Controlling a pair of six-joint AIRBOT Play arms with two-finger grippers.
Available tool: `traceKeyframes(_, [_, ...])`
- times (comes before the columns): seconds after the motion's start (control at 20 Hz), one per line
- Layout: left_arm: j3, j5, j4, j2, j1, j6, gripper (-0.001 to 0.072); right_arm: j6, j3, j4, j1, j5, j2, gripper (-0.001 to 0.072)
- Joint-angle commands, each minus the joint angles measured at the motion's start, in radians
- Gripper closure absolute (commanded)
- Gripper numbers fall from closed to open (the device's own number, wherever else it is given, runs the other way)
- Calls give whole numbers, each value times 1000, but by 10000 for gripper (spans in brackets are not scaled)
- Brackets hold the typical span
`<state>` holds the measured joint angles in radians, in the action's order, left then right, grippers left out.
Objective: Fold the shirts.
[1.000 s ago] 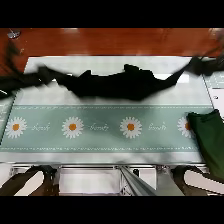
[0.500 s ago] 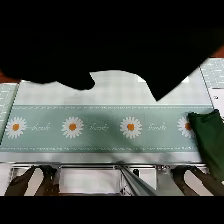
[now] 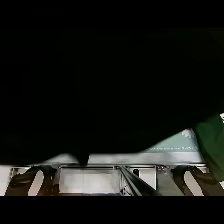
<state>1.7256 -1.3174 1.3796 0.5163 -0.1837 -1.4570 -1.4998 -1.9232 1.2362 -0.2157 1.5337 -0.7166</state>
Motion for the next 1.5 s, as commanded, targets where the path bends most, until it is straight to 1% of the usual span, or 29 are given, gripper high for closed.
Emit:
traceKeyframes(0.0, [-150,-61,117,10,72,-41,685,-3,151,23,20,61,12,684])
traceKeyframes(0.1, [-292,-37,116,58,72,-55,685,1,273,21,20,57,-18,684])
traceKeyframes(0.2, [-409,31,96,134,72,-79,685,27,391,3,20,18,-73,684])
traceKeyframes(0.3, [-476,120,54,233,72,-82,685,54,481,-24,20,-58,-157,684])
traceKeyframes(0.4, [-486,188,-9,372,72,-82,684,69,526,-35,26,-145,-290,685])
traceKeyframes(0.55, [-473,345,-101,565,72,-87,685,82,516,-117,27,-300,-516,684])
traceKeyframes(0.7, [-412,470,-165,749,73,-131,684,83,433,-233,27,-433,-752,684])
traceKeyframes(0.85, [-380,571,-248,880,85,-131,684,78,298,-302,27,-482,-955,684])
traceKeyframes(0.95, [-378,605,-297,939,92,-131,684,57,208,-323,27,-476,-1062,684])
traceKeyframes(1.1, [-378,568,-311,992,95,-131,684,46,154,-333,42,-427,-1140,684])
traceKeyframes(1.2, [-377,494,-311,983,84,-127,684,64,154,-333,45,-385,-1141,684])
traceKeyframes(1.3, [-377,380,-311,948,52,-112,684,74,154,-334,19,-324,-1120,684])
traceKeyframes(1.4, [-377,209,-302,930,25,19,684,95,154,-331,-2,-205,-1108,684])
traceKeyframes(1.45, [-382,121,-287,937,13,29,684,114,161,-307,0,-143,-1109,684])
